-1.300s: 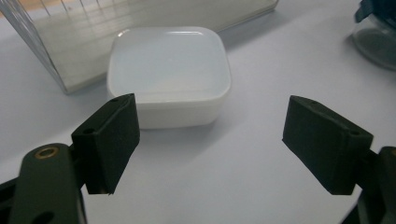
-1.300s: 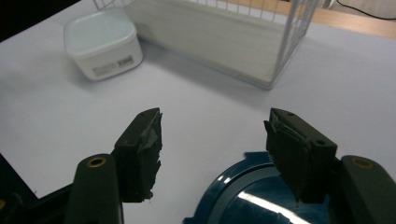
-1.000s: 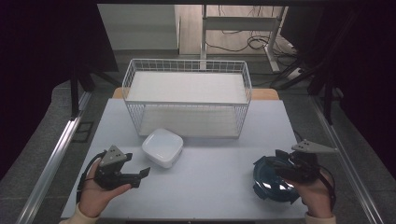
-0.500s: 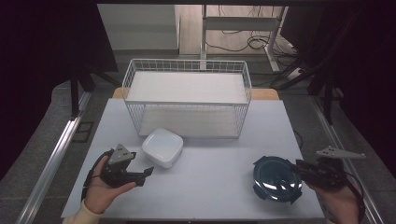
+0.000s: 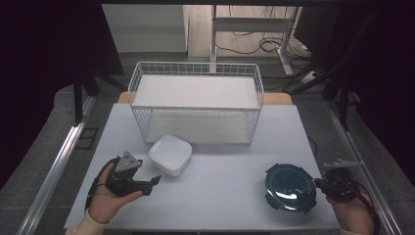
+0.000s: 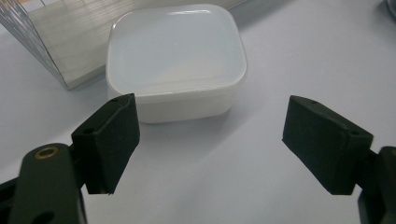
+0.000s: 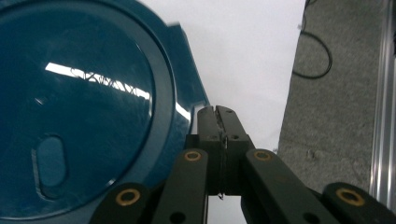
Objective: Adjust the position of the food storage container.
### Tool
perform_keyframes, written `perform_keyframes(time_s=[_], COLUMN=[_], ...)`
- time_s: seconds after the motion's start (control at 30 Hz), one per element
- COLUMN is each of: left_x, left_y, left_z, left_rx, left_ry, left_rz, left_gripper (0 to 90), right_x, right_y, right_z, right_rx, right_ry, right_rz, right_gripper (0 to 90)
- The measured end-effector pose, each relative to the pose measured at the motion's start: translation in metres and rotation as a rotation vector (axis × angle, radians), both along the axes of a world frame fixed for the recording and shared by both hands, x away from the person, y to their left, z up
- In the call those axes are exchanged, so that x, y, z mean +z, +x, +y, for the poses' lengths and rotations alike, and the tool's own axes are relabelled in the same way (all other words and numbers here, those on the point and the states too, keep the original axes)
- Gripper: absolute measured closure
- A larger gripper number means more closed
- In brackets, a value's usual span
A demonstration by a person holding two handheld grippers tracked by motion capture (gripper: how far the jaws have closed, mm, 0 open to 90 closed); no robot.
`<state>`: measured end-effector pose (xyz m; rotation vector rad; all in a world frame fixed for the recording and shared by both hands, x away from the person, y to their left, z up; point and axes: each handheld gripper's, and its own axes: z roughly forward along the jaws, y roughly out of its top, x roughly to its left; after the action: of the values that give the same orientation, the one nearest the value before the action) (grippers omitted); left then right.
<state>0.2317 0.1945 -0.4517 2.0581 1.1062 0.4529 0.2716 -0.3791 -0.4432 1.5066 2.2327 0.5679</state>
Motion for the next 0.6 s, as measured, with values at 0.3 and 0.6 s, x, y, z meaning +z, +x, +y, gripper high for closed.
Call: perform_keyframes(time_s=[0.3, 0.6], left_x=[-0.001, -0.004], left_y=[-0.001, 0.000], left_z=[-0.004, -0.008], left_rx=[-0.014, -0.022], left_ry=[0.011, 0.022], left_rz=[0.004, 0.011], left_gripper=[18.6, 18.6], right_x=[-0.011, -0.011], right_y=[0.003, 0.002], right_z=[0.001, 0.007], right_rx=[-0.003, 0.032], right_ry=[-0.026, -0.009], right_rz=[0.054, 0.047], right_gripper=[89.4, 89.6])
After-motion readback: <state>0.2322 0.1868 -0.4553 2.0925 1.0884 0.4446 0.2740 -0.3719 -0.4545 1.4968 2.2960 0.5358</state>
